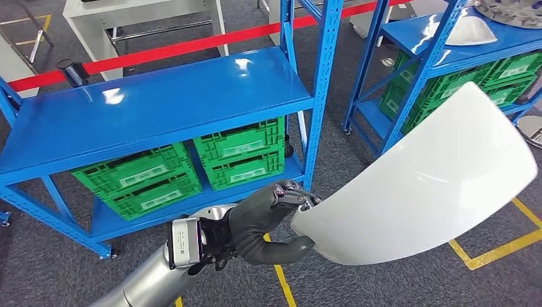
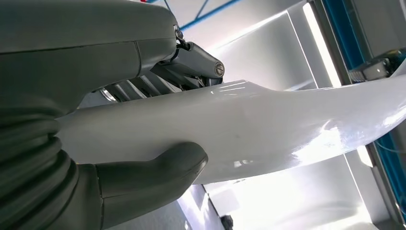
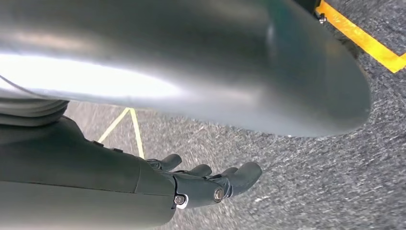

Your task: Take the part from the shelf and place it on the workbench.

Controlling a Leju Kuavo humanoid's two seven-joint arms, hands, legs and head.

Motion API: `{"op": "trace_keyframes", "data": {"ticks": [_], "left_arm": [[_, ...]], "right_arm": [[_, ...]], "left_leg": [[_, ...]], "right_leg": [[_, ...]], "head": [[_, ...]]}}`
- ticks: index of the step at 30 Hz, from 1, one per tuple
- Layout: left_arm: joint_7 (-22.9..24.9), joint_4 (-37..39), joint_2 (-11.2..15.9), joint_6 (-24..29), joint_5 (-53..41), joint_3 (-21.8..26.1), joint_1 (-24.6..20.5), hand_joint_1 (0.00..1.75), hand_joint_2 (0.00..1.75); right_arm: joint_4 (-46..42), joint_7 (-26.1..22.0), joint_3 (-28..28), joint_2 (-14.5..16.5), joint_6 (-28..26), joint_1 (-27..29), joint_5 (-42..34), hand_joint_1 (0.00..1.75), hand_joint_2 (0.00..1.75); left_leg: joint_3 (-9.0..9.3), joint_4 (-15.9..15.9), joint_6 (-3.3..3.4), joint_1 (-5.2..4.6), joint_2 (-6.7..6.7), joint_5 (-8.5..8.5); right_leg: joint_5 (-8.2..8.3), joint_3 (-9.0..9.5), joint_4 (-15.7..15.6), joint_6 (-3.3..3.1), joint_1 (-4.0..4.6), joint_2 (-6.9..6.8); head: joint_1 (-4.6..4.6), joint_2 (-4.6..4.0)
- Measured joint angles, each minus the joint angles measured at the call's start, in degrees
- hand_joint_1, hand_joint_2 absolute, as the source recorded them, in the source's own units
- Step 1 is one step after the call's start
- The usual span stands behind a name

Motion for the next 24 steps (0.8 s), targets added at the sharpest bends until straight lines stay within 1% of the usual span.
{"op": "trace_keyframes", "data": {"ticks": [1,2,3,5,6,7,8,9,10,11,12,13,14,15,16,17,18,19,20,21,22,23,24], "left_arm": [[-0.2,0.0,0.0,0.0,-0.1,0.0,-0.1,1.75,1.75],[-0.4,0.1,0.0,0.1,-0.3,0.0,-0.1,1.75,1.75],[-0.5,0.1,-0.1,0.2,-0.5,0.0,-0.2,1.75,1.75],[-0.6,0.2,-0.4,0.2,-0.5,0.0,-0.3,1.75,1.75],[-0.5,0.2,-0.7,0.0,-0.4,0.0,-0.4,1.75,1.75],[-0.4,0.2,-0.9,-0.2,-0.3,0.0,-0.7,1.75,1.75],[-0.2,0.2,-1.1,-0.6,-0.1,0.0,-0.9,1.75,1.75],[0.2,0.3,-1.2,-1.1,0.3,-0.1,-1.2,1.75,1.75],[0.6,0.4,-1.1,-1.7,0.9,-0.1,-1.4,1.75,1.75],[1.0,0.5,-1.1,-2.2,1.8,-0.1,-1.4,1.75,1.75],[1.3,0.7,-1.1,-2.5,2.5,-0.1,-1.4,1.75,1.75],[1.4,0.9,-1.1,-2.6,3.1,-0.1,-1.3,1.75,1.75],[1.5,1.0,-1.1,-2.6,3.3,-0.1,-1.1,1.75,1.75],[1.5,1.1,-1.1,-2.6,3.3,-0.1,-1.0,1.75,1.75],[1.4,1.1,-1.1,-2.6,3.3,-0.1,-1.0,1.75,1.75],[1.2,1.1,-1.1,-2.7,3.1,-0.1,-0.9,1.75,1.75],[1.0,1.0,-1.1,-2.8,2.8,-0.1,-0.9,1.75,1.75],[1.0,1.0,-1.0,-2.9,2.3,-0.1,-0.8,1.75,1.75],[1.1,0.9,-1.1,-3.1,1.7,-0.1,-0.8,1.75,1.75],[1.3,0.7,-1.1,-3.3,1.1,-0.1,-0.8,1.75,1.75],[1.7,0.5,-1.2,-3.5,0.8,-0.1,-0.8,1.75,1.75],[2.0,0.3,-1.2,-3.7,0.5,-0.1,-0.7,1.75,1.75],[2.4,0.2,-1.2,-3.9,0.4,-0.1,-0.6,1.75,1.75]], "right_arm": [[0.0,-0.1,-0.1,0.0,-0.3,-0.1,-0.2,0.00,0.00],[0.0,-0.2,-0.3,-0.1,-0.5,-0.1,-0.5,0.00,0.00],[0.0,-0.4,-0.5,-0.1,-0.7,0.0,-0.7,0.00,0.00],[0.0,-0.9,-0.9,-0.3,-0.7,0.3,-1.1,0.00,0.00],[0.0,-1.3,-1.0,-0.4,-0.7,0.4,-1.2,0.00,0.00],[0.0,-1.8,-1.1,-0.4,-0.6,0.4,-1.2,0.00,0.00],[0.0,-2.2,-1.2,-0.5,-0.4,0.3,-1.2,0.00,0.00],[0.0,-2.6,-1.2,-0.5,-0.2,0.2,-1.1,0.00,0.00],[0.0,-2.9,-1.2,-0.5,0.1,0.1,-0.9,0.00,0.00],[0.0,-3.2,-1.2,-0.5,0.3,0.1,-0.7,0.00,0.00],[0.0,-3.3,-1.2,-0.6,0.4,0.2,-0.4,0.00,0.00],[0.0,-3.3,-1.2,-0.7,0.6,0.3,-0.1,0.00,0.00],[0.0,-3.3,-1.2,-0.8,0.7,0.5,0.2,0.00,0.00],[-0.1,-3.4,-1.2,-1.1,0.9,0.6,0.5,0.00,0.00],[-0.1,-3.4,-1.2,-1.3,1.1,0.6,0.7,0.00,0.00],[-0.1,-3.5,-1.2,-1.6,1.3,0.5,0.9,0.00,0.00],[-0.2,-3.6,-1.2,-1.8,1.5,0.4,1.0,0.00,0.00],[-0.2,-3.8,-1.2,-1.9,1.5,0.4,0.9,0.00,0.00],[-0.2,-4.0,-1.2,-2.0,1.5,0.4,0.9,0.00,0.00],[-0.2,-4.2,-1.2,-2.0,1.5,0.4,0.9,0.00,0.00],[-0.2,-4.3,-1.2,-2.0,1.5,0.4,0.9,0.00,0.00],[-0.2,-4.4,-1.2,-2.0,1.6,0.3,0.9,0.00,0.00],[-0.2,-4.4,-1.2,-2.0,1.7,0.1,1.0,0.00,0.00]], "left_leg": [[1.53,-3.5,0.23,0.08,-1.21,1.28],[2.47,-5.8,0.46,0.08,-2.19,1.90],[2.80,-6.8,0.74,-0.03,-2.70,1.94],[2.90,-7.2,1.45,-0.17,-1.82,2.20],[2.98,-7.4,1.89,-0.13,-1.19,2.44],[3.06,-7.6,2.29,-0.02,-0.47,2.68],[3.07,-7.8,2.61,0.04,0.31,2.86],[3.01,-7.9,2.82,-0.08,1.14,2.89],[2.94,-7.8,2.96,-0.20,1.97,2.88],[2.88,-7.8,3.02,-0.31,2.77,2.84],[2.84,-7.8,3.08,-0.40,3.53,2.79],[2.82,-7.7,3.07,-0.44,4.19,2.73],[2.83,-7.6,2.99,-0.47,4.80,2.63],[2.83,-7.4,2.83,-0.52,5.35,2.48],[2.81,-7.2,2.58,-0.68,5.84,2.27],[2.82,-7.0,2.30,-0.82,6.27,2.08],[2.87,-6.9,2.01,-0.94,6.69,1.94],[2.96,-7.0,1.74,-1.02,7.12,1.87],[3.07,-7.1,1.45,-1.02,7.51,1.80],[3.08,-6.9,1.10,-0.96,7.24,1.53],[2.76,-6.0,0.75,-0.87,6.33,0.77],[1.89,-3.9,0.41,-0.74,5.01,-0.63],[0.44,-0.5,0.13,-0.55,3.50,-2.51]], "right_leg": [[0.09,-0.13,0.1,0.29,0.04,0.65],[0.21,-0.32,0.1,0.66,0.02,1.20],[0.37,-0.54,0.0,1.13,-0.07,1.73],[0.75,-0.83,-0.3,2.06,-0.34,2.56],[0.59,-1.06,-0.1,2.35,-0.32,1.98],[-0.18,-1.72,1.2,2.51,-0.19,0.81],[-1.60,-2.95,3.7,2.58,-0.04,-0.71],[-3.49,-4.69,7.2,2.65,0.14,-2.25],[-5.30,-6.57,11.2,2.73,0.18,-3.04],[-6.43,-7.99,14.3,2.79,0.18,-3.42],[-6.53,-8.44,15.5,2.81,0.17,-3.66],[-5.61,-7.66,14.4,2.77,0.17,-3.89],[-4.00,-5.74,11.2,2.68,0.19,-4.37],[-2.50,-3.33,7.0,2.48,0.28,-5.46],[-1.39,-1.33,3.5,2.23,0.43,-6.56],[-0.82,-0.06,1.1,1.93,0.60,-7.36],[-0.76,0.36,0.2,1.62,0.78,-7.73],[-0.67,0.24,0.2,1.35,0.90,-7.32],[-0.54,0.18,0.1,1.02,0.81,-6.70],[-0.39,0.16,0.0,0.73,0.66,-6.19],[-0.20,0.15,-0.2,0.42,0.46,-5.72],[-0.03,0.15,-0.3,0.13,0.25,-5.22],[0.06,0.06,-0.4,-0.04,0.19,-4.69]], "head": [[-0.02,0.01],[-0.03,0.01],[-0.04,0.01],[-0.03,0.01],[0.06,0.01],[0.24,0.01],[0.46,0.00],[0.69,0.00],[0.84,0.00],[0.90,0.00],[0.93,0.01],[0.96,0.01],[0.99,0.01],[1.03,0.02],[1.08,0.01],[1.07,0.01],[1.05,0.02],[1.02,0.01],[0.98,0.01],[0.97,0.01],[0.87,0.00],[0.72,0.00],[0.56,0.00]]}}
